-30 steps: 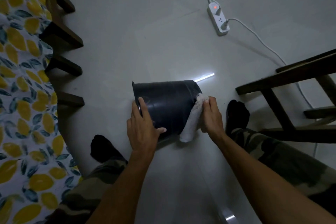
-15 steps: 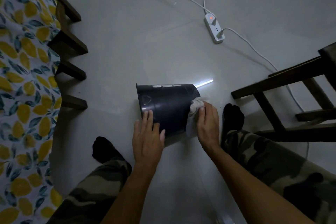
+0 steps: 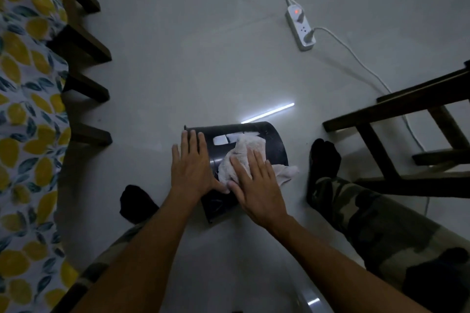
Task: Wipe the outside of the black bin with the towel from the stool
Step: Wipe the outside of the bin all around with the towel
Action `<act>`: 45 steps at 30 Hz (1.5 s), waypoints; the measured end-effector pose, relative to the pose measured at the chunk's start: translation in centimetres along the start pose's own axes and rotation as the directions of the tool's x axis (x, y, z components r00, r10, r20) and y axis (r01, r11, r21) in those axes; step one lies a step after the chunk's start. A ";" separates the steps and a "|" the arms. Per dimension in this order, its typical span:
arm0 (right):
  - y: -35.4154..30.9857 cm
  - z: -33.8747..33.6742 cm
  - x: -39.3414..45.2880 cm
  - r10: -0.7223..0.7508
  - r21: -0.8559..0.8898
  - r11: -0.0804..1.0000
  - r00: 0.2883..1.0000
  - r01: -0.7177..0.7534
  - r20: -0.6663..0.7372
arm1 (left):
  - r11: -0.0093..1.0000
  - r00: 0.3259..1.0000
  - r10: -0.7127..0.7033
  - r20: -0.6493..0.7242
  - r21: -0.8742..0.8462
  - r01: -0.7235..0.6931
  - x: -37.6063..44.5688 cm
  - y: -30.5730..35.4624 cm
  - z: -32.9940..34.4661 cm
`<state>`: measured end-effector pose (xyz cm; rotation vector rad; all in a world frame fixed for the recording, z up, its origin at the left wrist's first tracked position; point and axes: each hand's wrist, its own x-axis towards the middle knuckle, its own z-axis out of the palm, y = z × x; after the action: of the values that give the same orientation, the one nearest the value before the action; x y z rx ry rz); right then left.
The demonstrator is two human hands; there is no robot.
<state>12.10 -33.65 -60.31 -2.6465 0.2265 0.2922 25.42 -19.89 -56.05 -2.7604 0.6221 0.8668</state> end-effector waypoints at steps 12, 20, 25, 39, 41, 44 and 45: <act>-1.3 1.1 3.0 0.199 -0.015 0.980 0.977 -0.201 -0.071 | 0.994 0.999 -0.007 -0.033 -0.108 0.003 -0.6 -0.1 2.4; 2.7 -0.7 9.0 0.156 -0.019 0.987 0.983 -0.158 -0.095 | 0.995 1.000 -0.025 0.016 -0.096 0.027 -0.4 0.0 2.5; 2.6 -1.2 12.4 0.178 -0.074 0.981 0.983 -0.181 -0.054 | 0.995 0.999 -0.019 0.029 -0.093 0.022 0.3 -0.3 2.4; 1.4 0.7 14.4 0.015 -0.094 0.995 0.998 -0.021 -0.065 | 0.996 0.999 -0.038 0.021 -0.085 0.039 -0.2 0.0 3.6; 0.9 1.3 12.1 -0.035 -0.091 0.995 0.998 0.030 -0.049 | 0.996 0.999 -0.011 0.031 -0.083 0.014 -0.4 -0.1 3.7; 1.0 1.7 8.2 -0.083 -0.271 0.956 0.990 0.112 0.115 | 0.993 0.998 0.051 0.042 -0.108 -0.046 -0.6 -0.2 3.4; 1.2 1.9 6.6 -0.105 -0.309 0.941 0.986 0.141 0.132 | 0.993 0.996 0.074 0.042 -0.098 -0.069 -0.6 -0.2 3.1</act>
<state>17.91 -34.53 -64.06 -2.9332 -0.0279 0.4711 23.50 -18.60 -58.24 -2.8096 0.6926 0.9982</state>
